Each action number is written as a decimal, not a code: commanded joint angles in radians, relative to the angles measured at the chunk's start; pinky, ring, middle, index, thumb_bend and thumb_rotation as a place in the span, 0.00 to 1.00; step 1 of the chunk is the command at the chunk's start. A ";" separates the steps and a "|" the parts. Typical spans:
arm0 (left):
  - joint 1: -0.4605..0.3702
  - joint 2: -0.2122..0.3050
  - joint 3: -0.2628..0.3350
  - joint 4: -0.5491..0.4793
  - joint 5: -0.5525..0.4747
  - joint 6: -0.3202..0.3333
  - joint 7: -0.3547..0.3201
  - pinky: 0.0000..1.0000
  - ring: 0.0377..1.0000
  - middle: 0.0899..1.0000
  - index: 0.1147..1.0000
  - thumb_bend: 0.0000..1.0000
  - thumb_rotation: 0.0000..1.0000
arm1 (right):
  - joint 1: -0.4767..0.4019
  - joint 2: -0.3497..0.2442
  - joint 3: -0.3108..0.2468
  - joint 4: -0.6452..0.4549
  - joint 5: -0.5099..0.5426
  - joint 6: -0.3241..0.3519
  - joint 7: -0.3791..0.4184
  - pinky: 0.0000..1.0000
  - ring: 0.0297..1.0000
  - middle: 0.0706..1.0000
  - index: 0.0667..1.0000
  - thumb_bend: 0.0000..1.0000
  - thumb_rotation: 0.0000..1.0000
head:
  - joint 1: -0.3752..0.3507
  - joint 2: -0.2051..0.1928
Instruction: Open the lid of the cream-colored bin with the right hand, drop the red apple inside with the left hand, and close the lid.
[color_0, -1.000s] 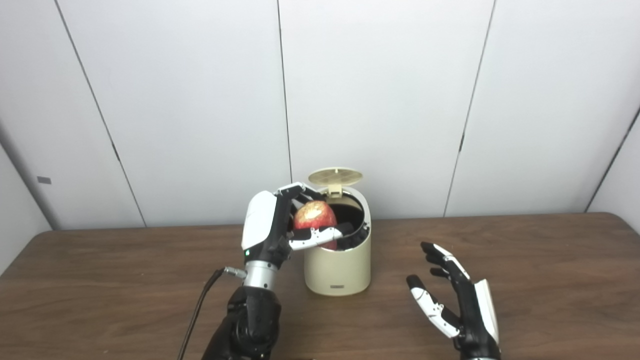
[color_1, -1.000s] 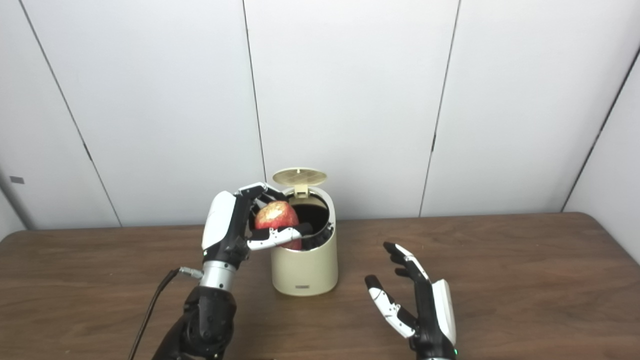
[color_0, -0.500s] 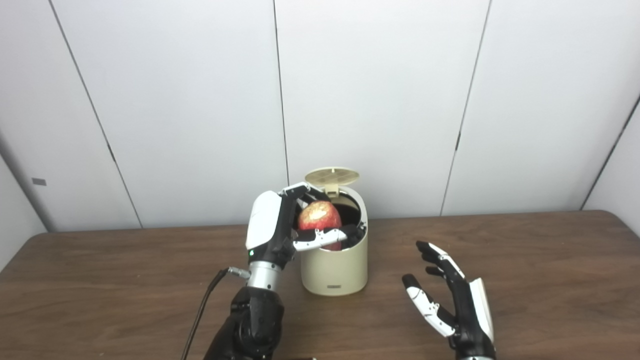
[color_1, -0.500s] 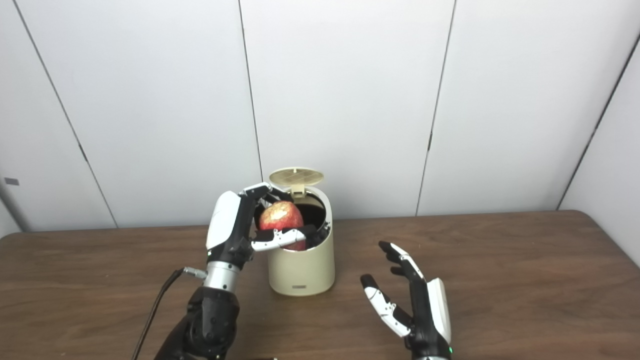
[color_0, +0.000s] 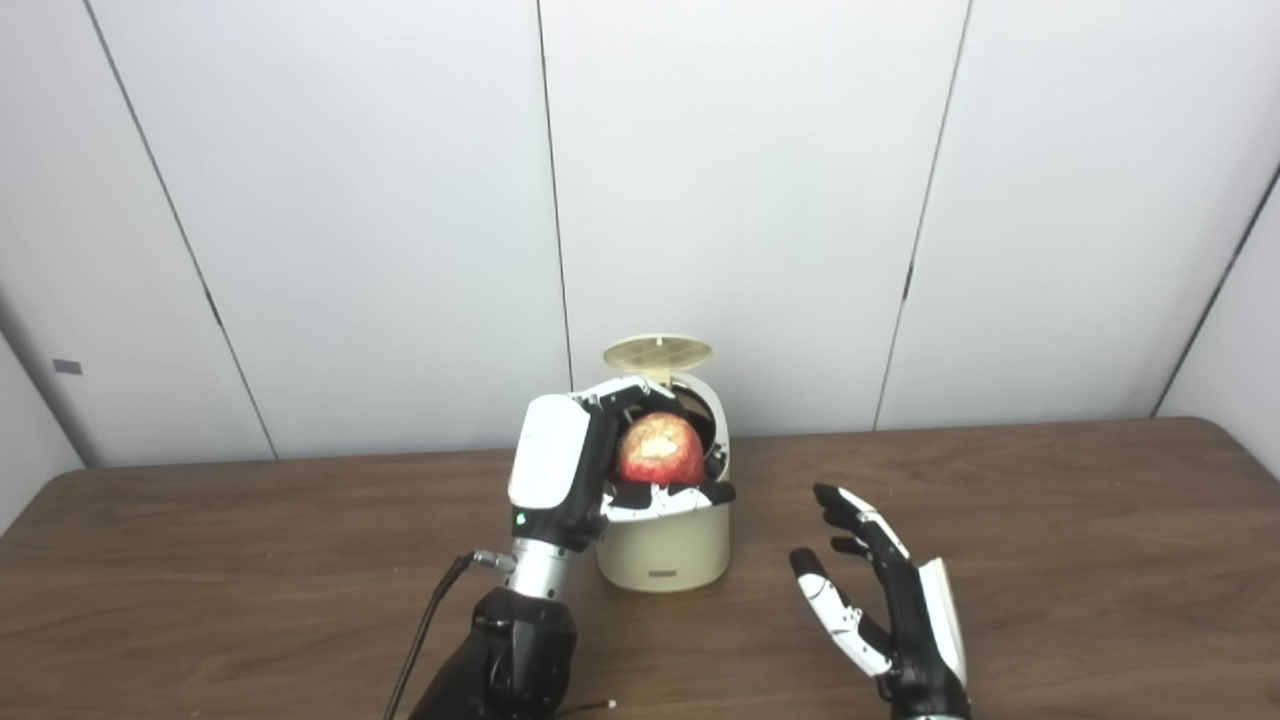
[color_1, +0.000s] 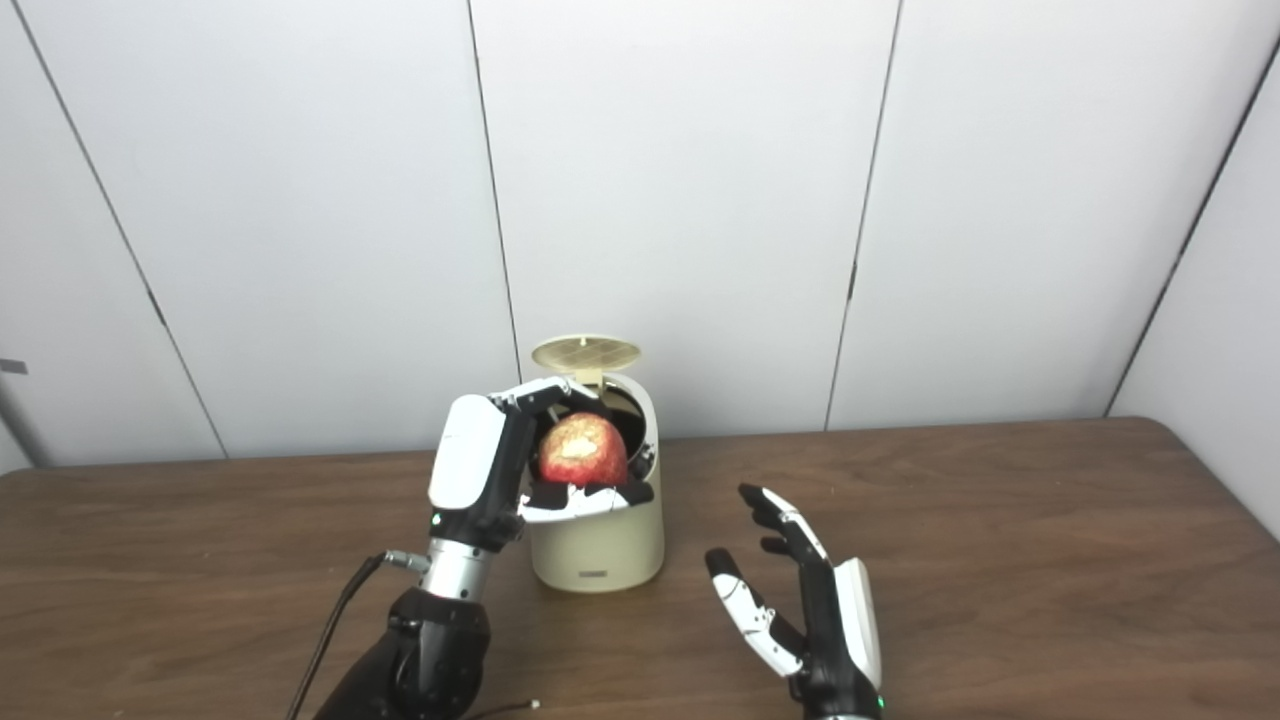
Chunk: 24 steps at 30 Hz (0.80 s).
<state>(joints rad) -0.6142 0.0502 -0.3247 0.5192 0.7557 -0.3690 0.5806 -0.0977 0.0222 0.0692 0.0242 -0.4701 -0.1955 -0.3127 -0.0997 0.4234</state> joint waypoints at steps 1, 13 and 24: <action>-0.044 0.000 -0.006 0.016 0.023 -0.006 0.024 0.32 0.45 0.45 0.39 0.52 0.00 | 0.036 0.015 0.011 0.016 -0.004 -0.016 -0.014 0.72 0.79 0.80 0.79 0.32 0.69 | 0.001 0.001; -0.079 -0.008 -0.018 0.097 0.035 0.018 0.066 0.22 0.33 0.43 0.41 0.52 0.00 | 0.042 0.014 0.014 0.020 -0.001 -0.028 -0.017 0.71 0.79 0.80 0.79 0.32 0.69 | -0.004 -0.001; -0.089 0.010 -0.032 0.108 0.053 0.007 0.110 0.32 0.44 0.45 0.40 0.52 0.00 | 0.042 0.011 0.015 0.024 0.000 -0.036 -0.019 0.71 0.79 0.80 0.78 0.31 0.68 | 0.002 -0.004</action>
<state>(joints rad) -0.6701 0.0443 -0.3544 0.6250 0.7898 -0.3700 0.6788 -0.0938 0.0233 0.0746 0.0242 -0.4667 -0.1976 -0.3142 -0.0967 0.4188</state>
